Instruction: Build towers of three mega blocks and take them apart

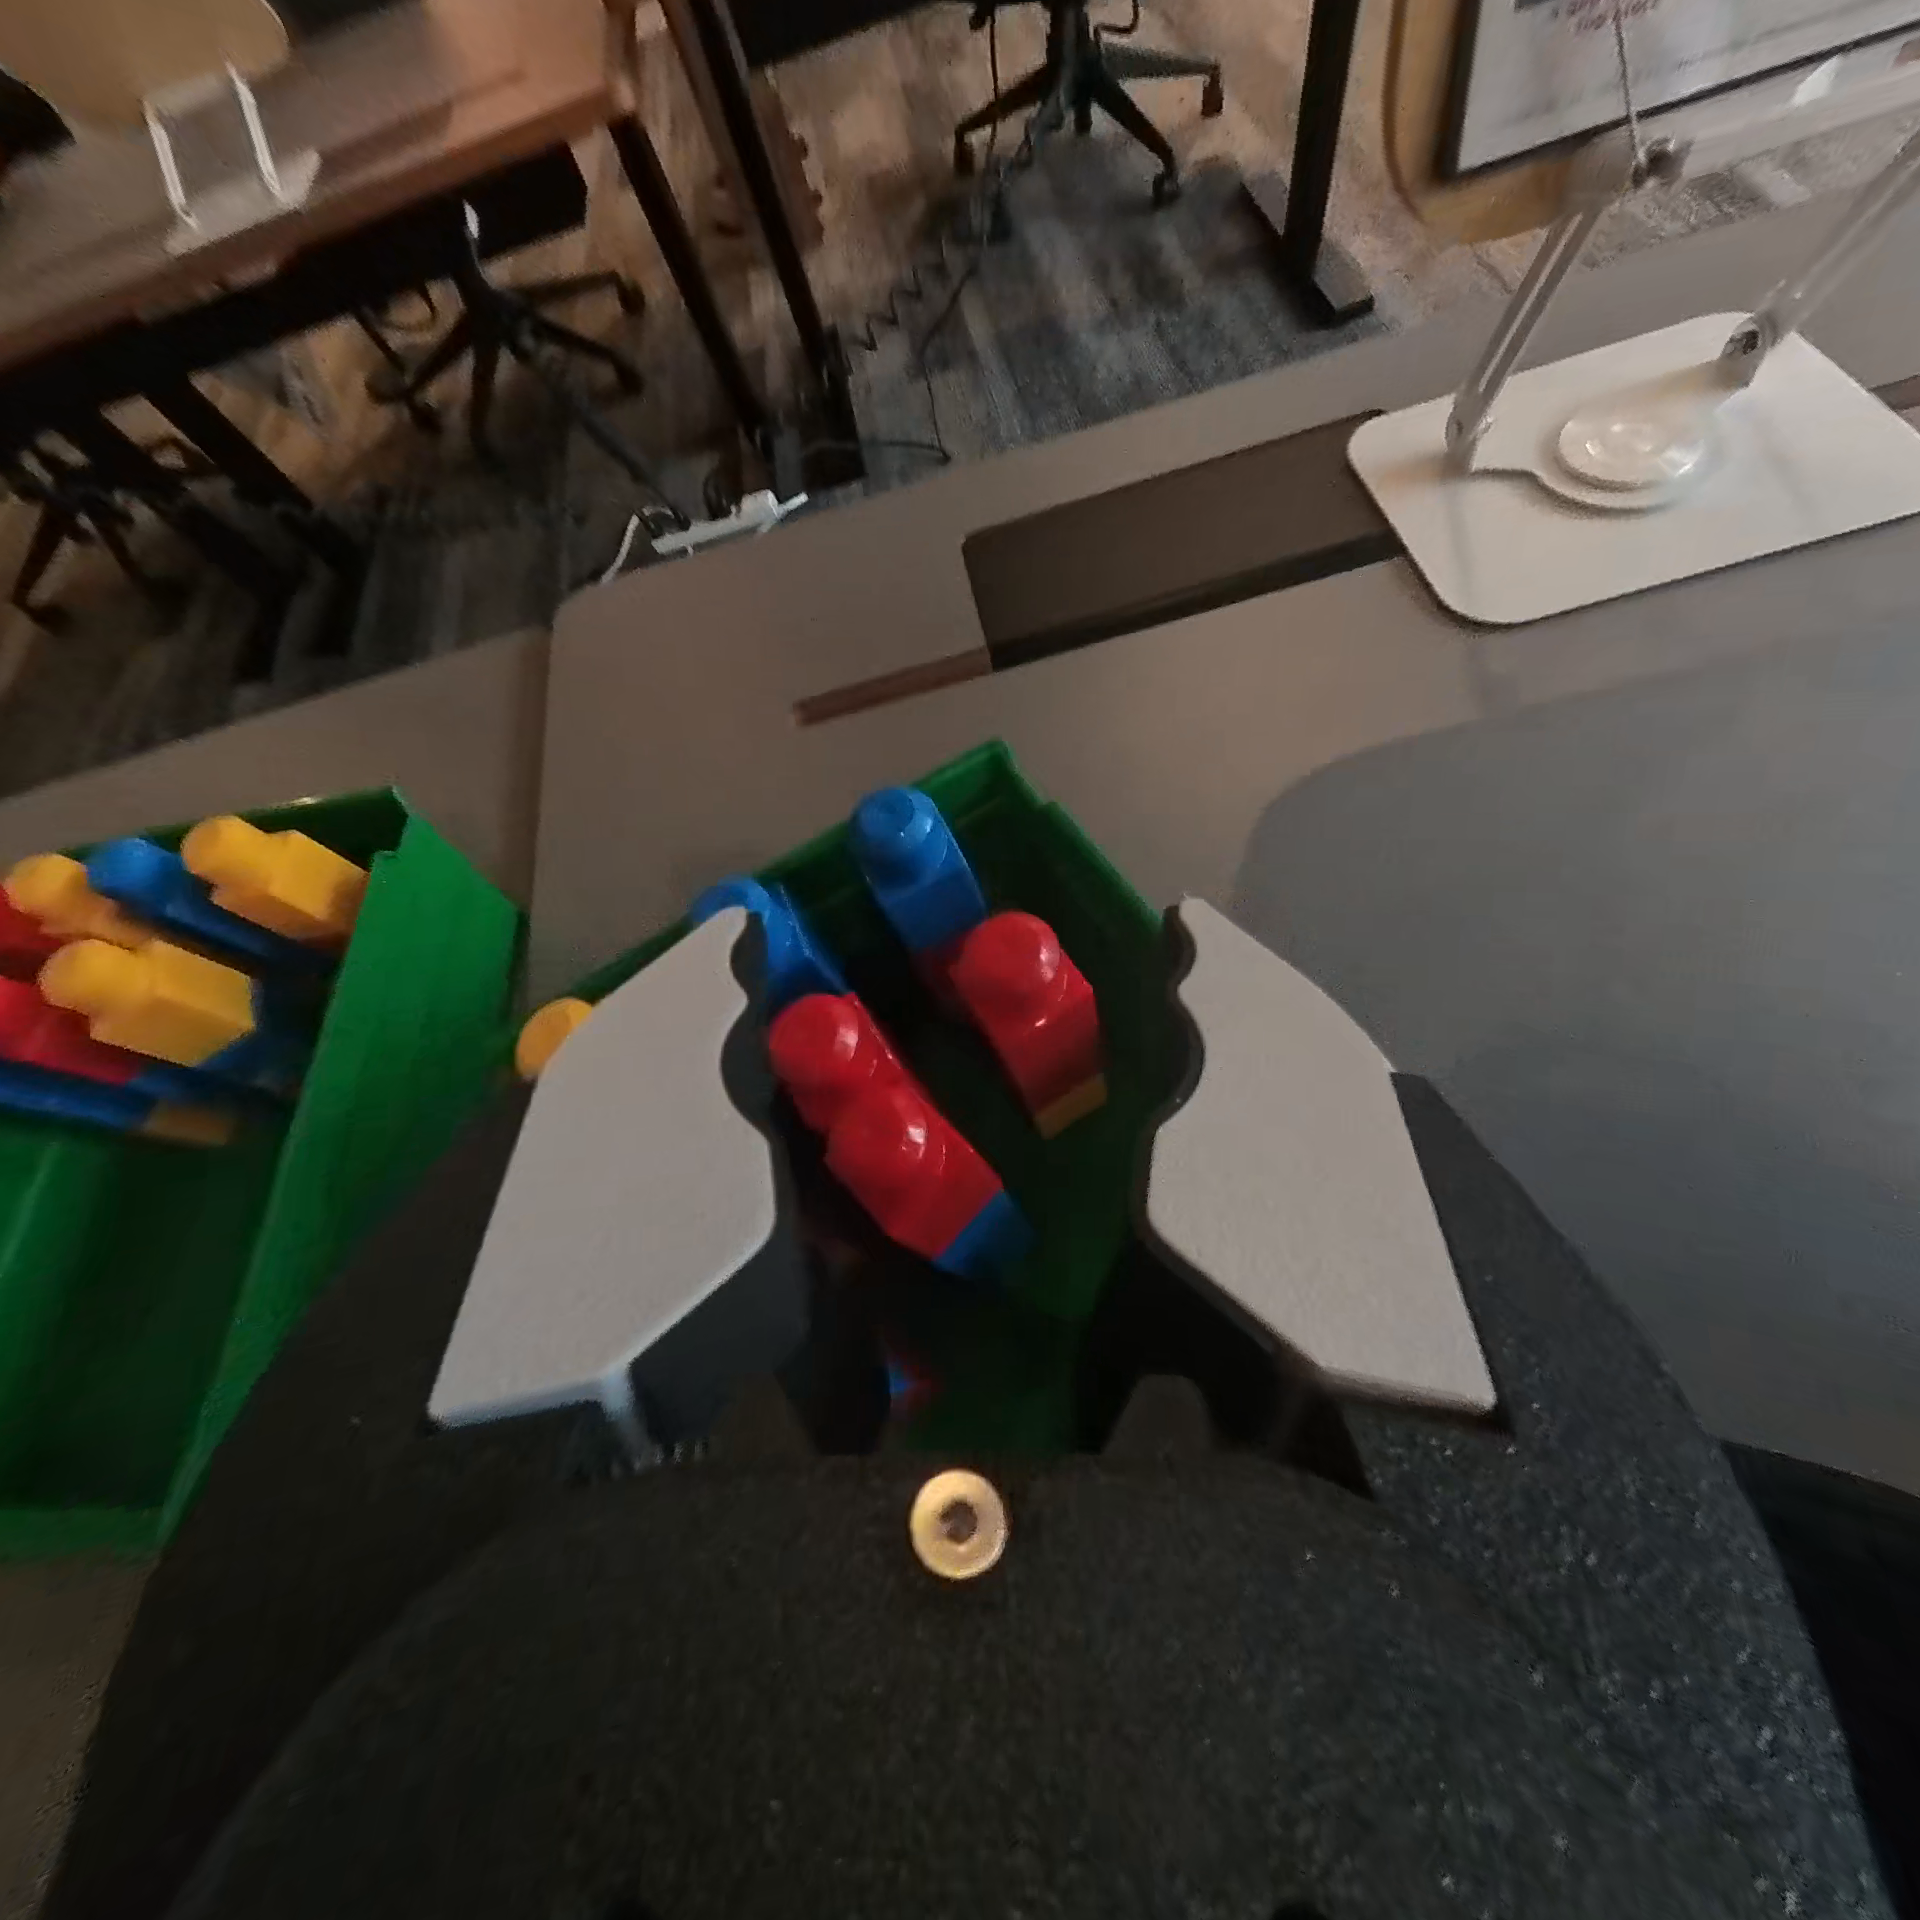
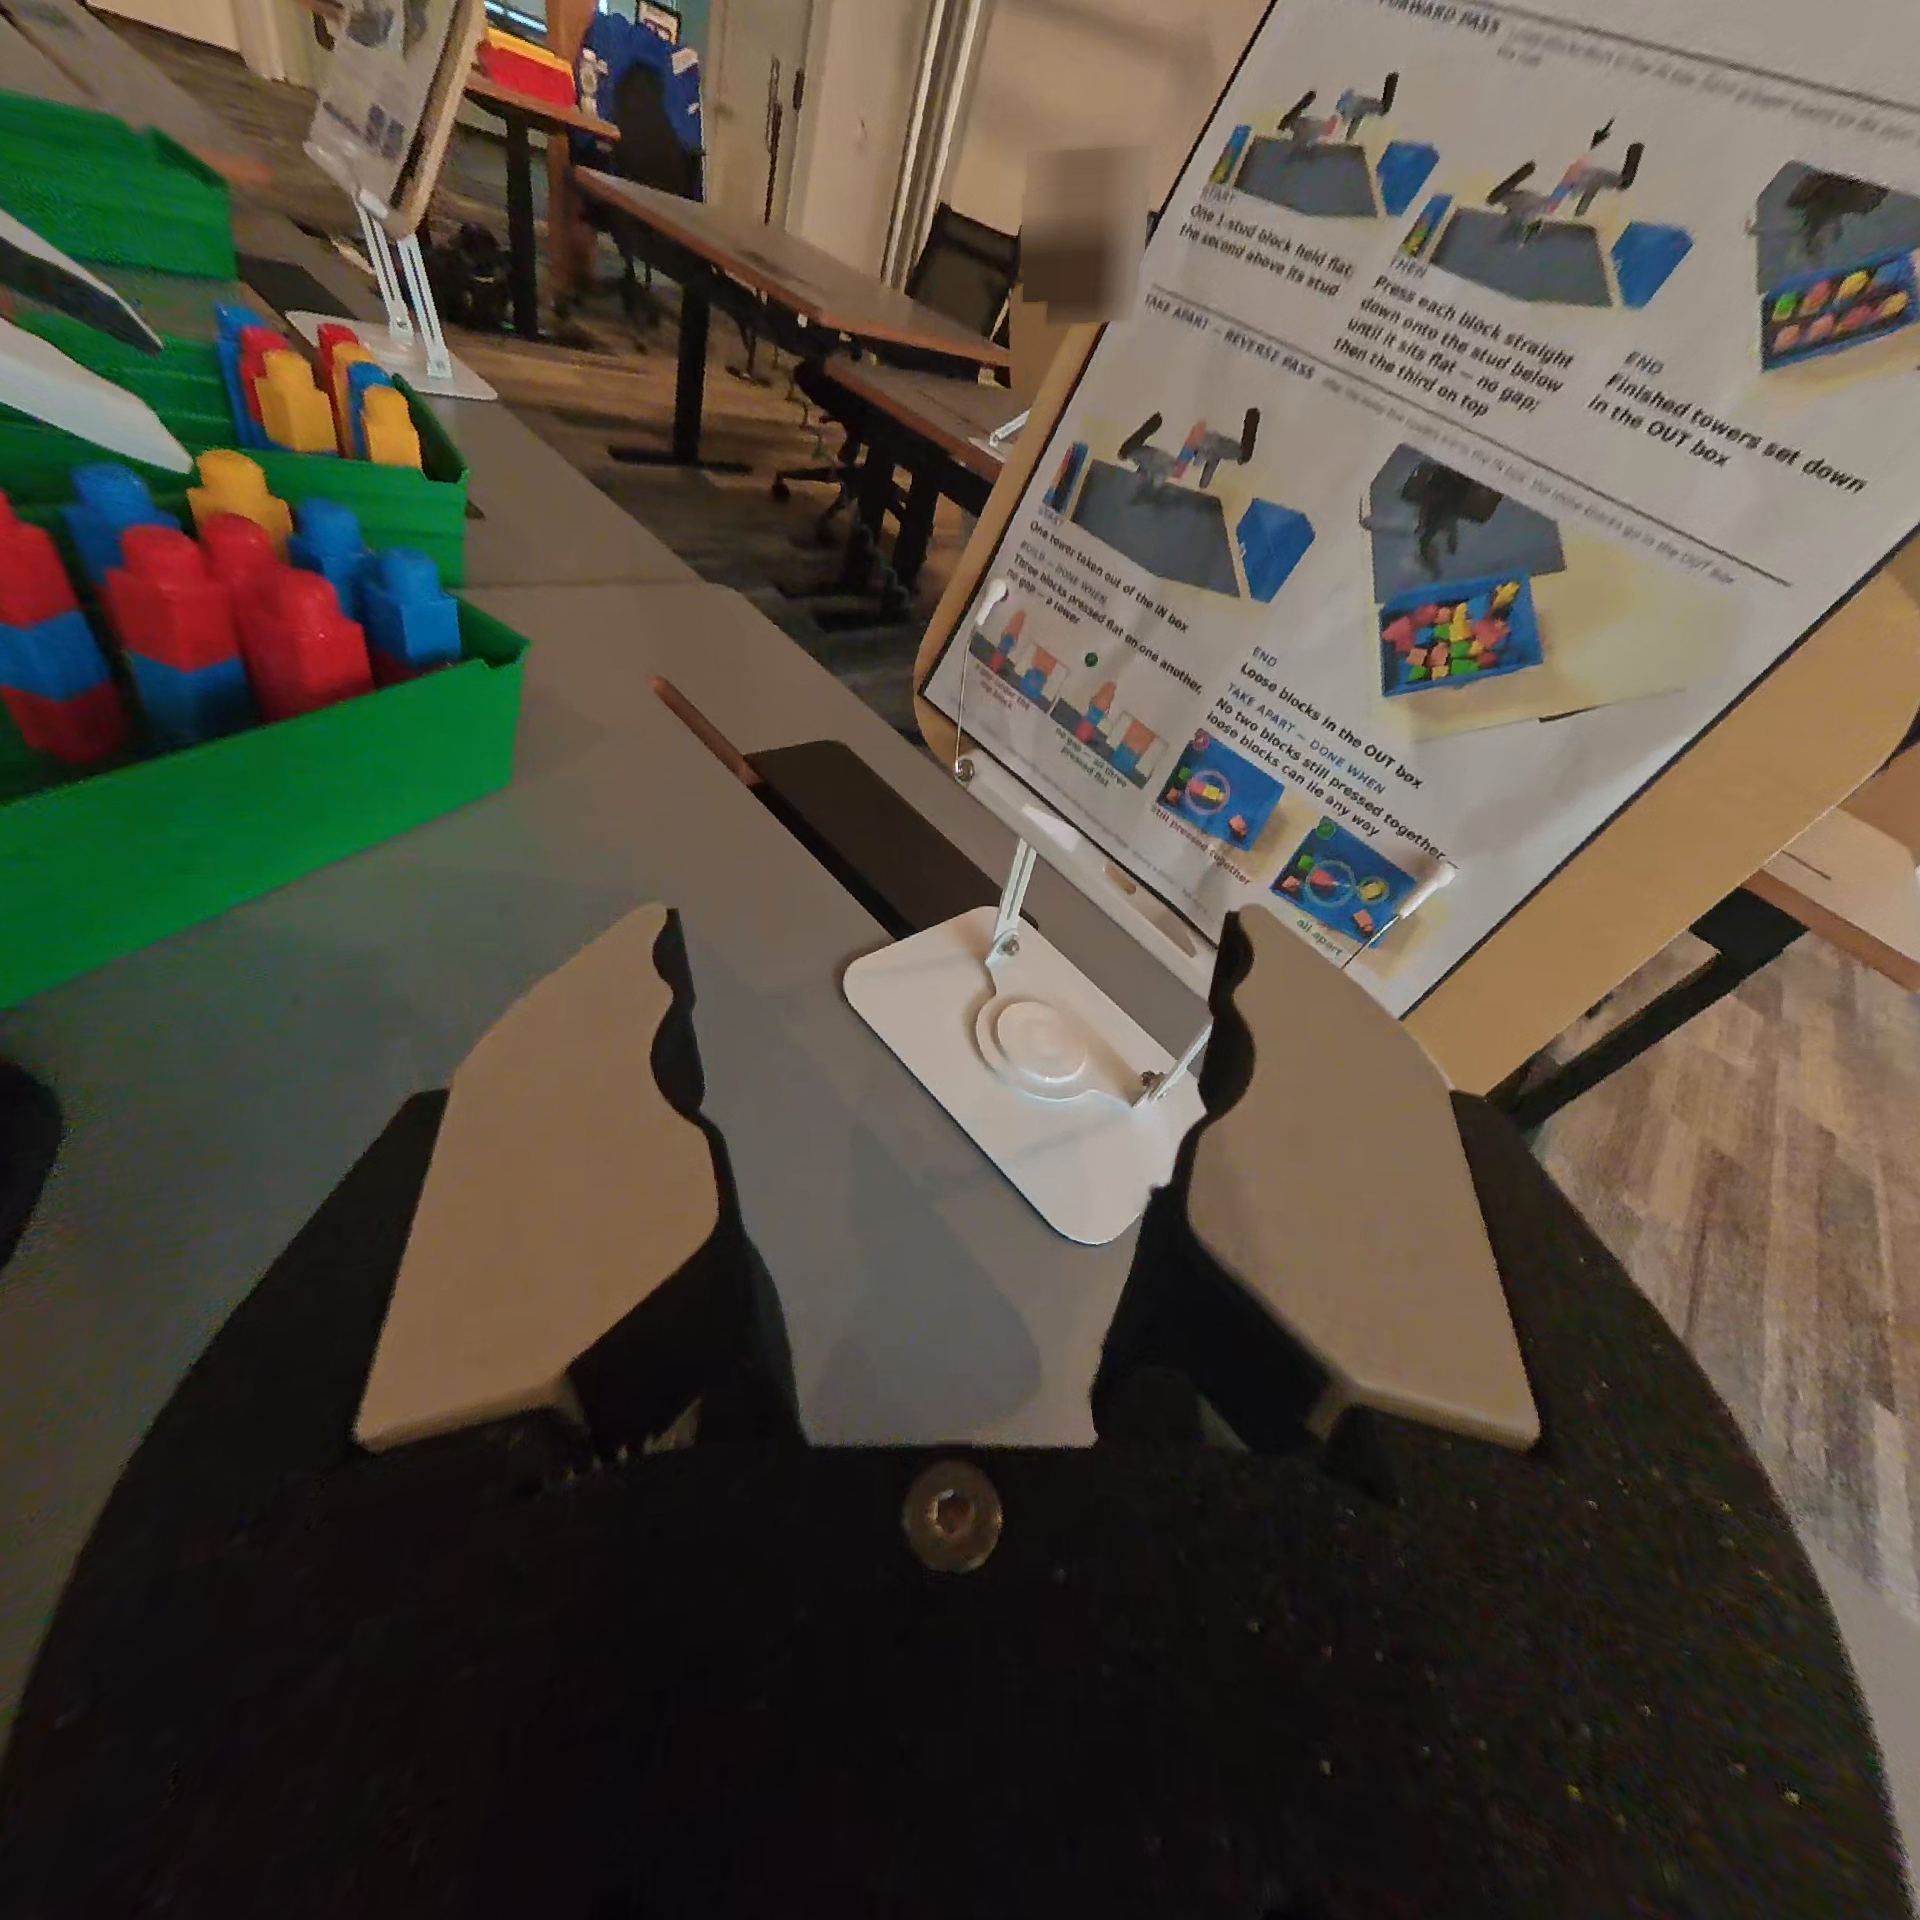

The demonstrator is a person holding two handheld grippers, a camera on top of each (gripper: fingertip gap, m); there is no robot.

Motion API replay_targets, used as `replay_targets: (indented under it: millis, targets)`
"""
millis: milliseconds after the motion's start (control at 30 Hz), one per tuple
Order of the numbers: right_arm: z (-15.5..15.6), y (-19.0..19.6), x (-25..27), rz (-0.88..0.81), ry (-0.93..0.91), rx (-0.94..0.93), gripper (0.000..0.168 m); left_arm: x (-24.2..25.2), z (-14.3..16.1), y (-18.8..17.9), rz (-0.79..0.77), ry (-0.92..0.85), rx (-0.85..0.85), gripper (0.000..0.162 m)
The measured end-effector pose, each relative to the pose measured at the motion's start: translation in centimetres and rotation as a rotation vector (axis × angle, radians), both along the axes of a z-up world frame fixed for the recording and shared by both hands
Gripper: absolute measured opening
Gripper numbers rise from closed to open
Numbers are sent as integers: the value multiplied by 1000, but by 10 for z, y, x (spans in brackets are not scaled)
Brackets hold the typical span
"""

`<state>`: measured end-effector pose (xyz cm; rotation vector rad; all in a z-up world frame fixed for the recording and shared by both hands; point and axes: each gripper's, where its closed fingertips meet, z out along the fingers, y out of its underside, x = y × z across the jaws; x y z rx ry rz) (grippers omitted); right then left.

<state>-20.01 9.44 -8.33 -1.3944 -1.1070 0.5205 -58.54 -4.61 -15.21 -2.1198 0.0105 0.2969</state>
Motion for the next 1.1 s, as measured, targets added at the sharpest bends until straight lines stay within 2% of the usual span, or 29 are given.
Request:
replay_targets:
  millis: [200, 500, 1033, 1100]
  targets:
    - [-13, 8, -3, -34, -60, -5, 96, -7, -28, 6, 22, -10, -136, 64]
    - [-15, 15, 2, -74, -71, -1, 96, -13, -64, 19, 98, 45, -361, 72]
    - [-15, 20, 9, -106, -82, 13, 96, -19, -99, 28, 129, 78, -519, 65]
    - [-15, 20, 9, -107, -83, 13, 96, -20, -102, 28, 126, 83, -532, 55]
